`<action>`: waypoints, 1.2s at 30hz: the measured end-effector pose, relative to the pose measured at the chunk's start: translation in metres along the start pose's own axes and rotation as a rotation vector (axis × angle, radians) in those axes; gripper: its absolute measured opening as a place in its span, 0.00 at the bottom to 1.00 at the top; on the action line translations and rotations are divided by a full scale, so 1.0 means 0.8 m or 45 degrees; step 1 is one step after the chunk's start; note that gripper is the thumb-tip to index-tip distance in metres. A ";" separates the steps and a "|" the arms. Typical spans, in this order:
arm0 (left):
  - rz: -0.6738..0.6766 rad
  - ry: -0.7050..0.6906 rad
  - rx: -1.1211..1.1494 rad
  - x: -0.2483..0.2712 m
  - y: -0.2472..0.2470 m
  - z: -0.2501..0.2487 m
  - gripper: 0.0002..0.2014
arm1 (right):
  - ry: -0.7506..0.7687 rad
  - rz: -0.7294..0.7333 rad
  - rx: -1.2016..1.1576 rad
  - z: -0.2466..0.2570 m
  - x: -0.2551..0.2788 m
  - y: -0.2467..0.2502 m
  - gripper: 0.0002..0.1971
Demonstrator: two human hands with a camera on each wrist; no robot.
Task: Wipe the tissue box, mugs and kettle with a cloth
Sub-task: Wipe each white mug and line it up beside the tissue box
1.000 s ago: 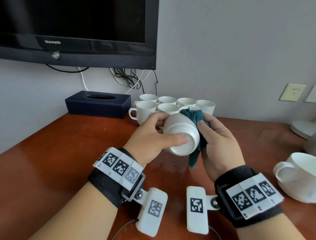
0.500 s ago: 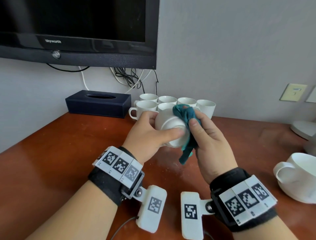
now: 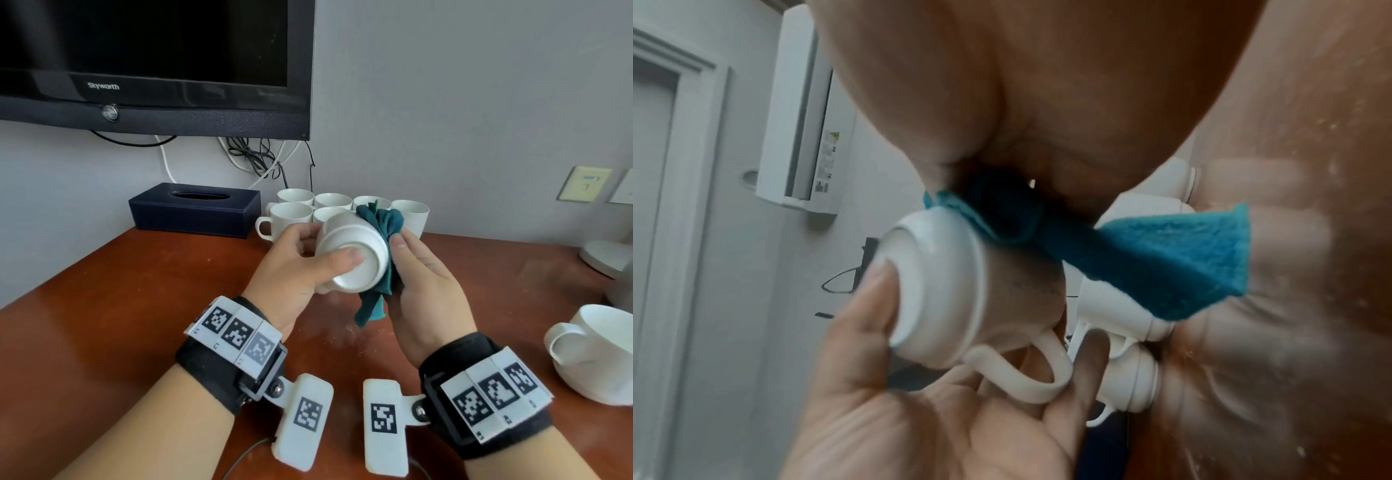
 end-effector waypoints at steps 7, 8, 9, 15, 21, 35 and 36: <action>-0.183 -0.028 0.071 -0.004 0.021 -0.004 0.38 | 0.045 0.128 0.036 -0.003 0.004 -0.018 0.18; -0.179 -0.029 0.056 -0.004 0.019 -0.004 0.37 | 0.043 0.118 0.020 -0.004 0.005 -0.017 0.17; -0.161 -0.028 0.025 -0.002 0.016 -0.004 0.36 | 0.032 0.103 0.009 -0.004 0.004 -0.016 0.16; 0.069 0.011 -0.118 0.004 -0.010 0.002 0.43 | -0.022 -0.080 0.104 0.001 0.002 0.007 0.13; 0.062 0.017 -0.090 0.005 -0.009 -0.001 0.43 | -0.196 -0.167 -0.126 -0.010 0.004 0.003 0.25; -0.324 -0.008 -0.199 -0.014 0.034 0.006 0.43 | -0.326 0.065 -0.354 -0.030 0.009 -0.035 0.37; -0.315 0.001 -0.287 -0.012 0.031 0.006 0.43 | -0.319 0.024 -0.333 -0.033 0.006 -0.027 0.36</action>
Point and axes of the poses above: each hand's wrist, its own x-axis away from the middle knuckle, its own y-axis out of the back of the hand, z = x × y, the point moved 8 cm from there along -x, towards the middle knuckle, and after that the axes turned 13 degrees about y, right-handed, at the moved point
